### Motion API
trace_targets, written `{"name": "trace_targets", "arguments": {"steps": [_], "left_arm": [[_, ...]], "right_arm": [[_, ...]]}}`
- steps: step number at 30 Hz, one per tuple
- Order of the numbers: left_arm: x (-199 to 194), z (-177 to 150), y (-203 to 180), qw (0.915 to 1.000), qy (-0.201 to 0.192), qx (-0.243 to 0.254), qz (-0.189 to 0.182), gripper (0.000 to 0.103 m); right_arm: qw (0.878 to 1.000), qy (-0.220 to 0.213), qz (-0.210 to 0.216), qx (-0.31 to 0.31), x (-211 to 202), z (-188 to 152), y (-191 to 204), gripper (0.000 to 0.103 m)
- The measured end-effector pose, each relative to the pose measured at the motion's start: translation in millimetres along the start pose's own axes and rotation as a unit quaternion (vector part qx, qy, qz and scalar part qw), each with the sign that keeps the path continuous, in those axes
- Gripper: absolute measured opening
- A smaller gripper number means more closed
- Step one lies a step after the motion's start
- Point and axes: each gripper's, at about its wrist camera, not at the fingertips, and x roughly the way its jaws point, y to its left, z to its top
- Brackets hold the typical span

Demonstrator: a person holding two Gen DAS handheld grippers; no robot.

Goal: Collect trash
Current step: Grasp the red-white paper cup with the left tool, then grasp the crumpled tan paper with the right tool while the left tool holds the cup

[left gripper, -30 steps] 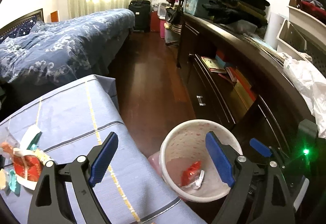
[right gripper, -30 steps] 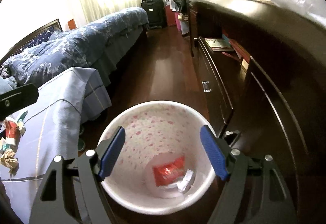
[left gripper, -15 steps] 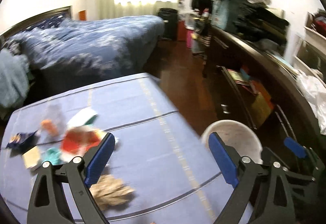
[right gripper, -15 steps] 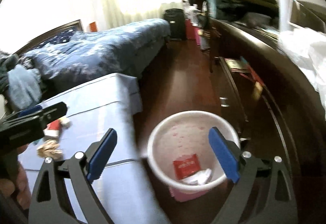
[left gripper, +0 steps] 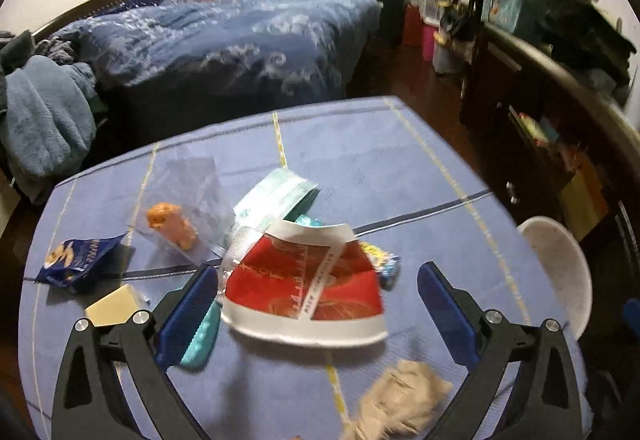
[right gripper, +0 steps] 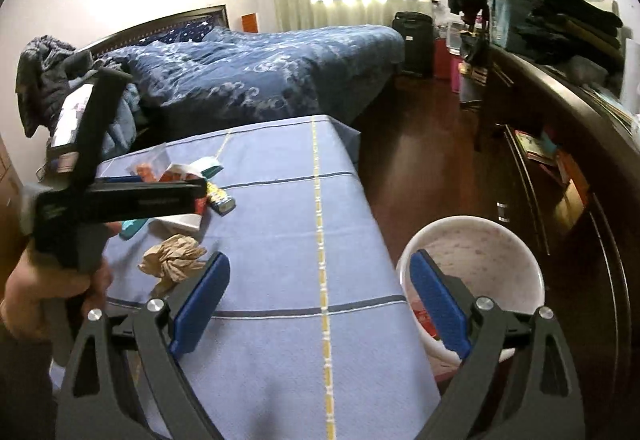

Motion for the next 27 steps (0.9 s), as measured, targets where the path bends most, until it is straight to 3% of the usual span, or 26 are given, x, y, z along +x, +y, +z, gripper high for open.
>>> {"name": "trace_targets", "arguments": {"steps": [4, 5, 6, 10, 13, 15, 18, 27], "left_arm": [[17, 0, 1, 0.9999, 0.008, 0.011, -0.001, 0.098], [19, -1, 1, 0.9999, 0.008, 0.011, -0.005, 0.094], [21, -2, 1, 0.9998, 0.011, 0.012, -0.008, 0.079], [20, -4, 2, 0.9998, 0.005, 0.017, -0.01, 0.071], [9, -2, 10, 0.9999, -0.013, 0.003, -0.009, 0.053], [0, 1, 21, 0.9994, -0.026, -0.02, -0.008, 0.048], [-16, 2, 41, 0.9978, -0.044, -0.049, -0.007, 0.047], [-30, -4, 65, 0.9969, -0.055, -0.056, 0.007, 0.045]], "right_arm": [[1.0, 0.005, 0.01, 0.003, 7, 2, 2, 0.092], [1.0, 0.006, 0.012, 0.004, 7, 2, 3, 0.092], [1.0, 0.008, 0.016, 0.005, 10, 3, 4, 0.092], [0.999, 0.017, 0.031, 0.0, 17, 3, 15, 0.092], [0.999, 0.028, 0.039, -0.017, 23, 1, 33, 0.092], [0.998, 0.036, 0.048, -0.029, 30, 0, 46, 0.092], [0.995, 0.052, 0.062, -0.052, 42, -1, 70, 0.092], [0.988, 0.103, 0.08, -0.082, 92, 1, 116, 0.089]]}}
